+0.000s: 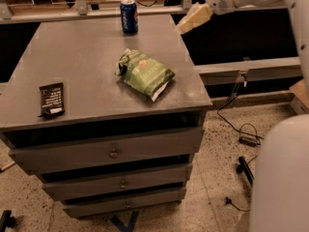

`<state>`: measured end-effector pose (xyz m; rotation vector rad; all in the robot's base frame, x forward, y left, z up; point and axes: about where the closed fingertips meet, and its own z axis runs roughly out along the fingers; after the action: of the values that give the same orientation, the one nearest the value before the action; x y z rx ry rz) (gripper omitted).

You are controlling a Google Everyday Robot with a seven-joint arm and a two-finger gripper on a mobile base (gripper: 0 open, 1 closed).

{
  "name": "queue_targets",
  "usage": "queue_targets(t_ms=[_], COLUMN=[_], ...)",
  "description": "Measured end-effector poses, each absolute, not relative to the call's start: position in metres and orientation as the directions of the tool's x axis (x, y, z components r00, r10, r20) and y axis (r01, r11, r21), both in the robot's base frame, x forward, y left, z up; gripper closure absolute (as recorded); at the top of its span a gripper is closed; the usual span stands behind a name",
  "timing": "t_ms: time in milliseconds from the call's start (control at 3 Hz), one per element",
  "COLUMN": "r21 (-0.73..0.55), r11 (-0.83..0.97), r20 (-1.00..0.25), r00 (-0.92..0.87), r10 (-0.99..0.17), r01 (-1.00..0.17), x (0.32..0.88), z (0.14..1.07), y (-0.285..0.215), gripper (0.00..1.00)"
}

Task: Move pepsi can near green jalapeno chip bag

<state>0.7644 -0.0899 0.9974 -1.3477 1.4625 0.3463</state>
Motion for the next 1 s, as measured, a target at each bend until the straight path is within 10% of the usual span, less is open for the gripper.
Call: queue_targets(t_ms=[1000], r21=[-0.372], r11=[0.525], r20=[-0.902], r00=[0.163], r10=[-0.400], r01=[-0.765], x=[0.837], z=[1.008], y=[-0.075], gripper=[0.00])
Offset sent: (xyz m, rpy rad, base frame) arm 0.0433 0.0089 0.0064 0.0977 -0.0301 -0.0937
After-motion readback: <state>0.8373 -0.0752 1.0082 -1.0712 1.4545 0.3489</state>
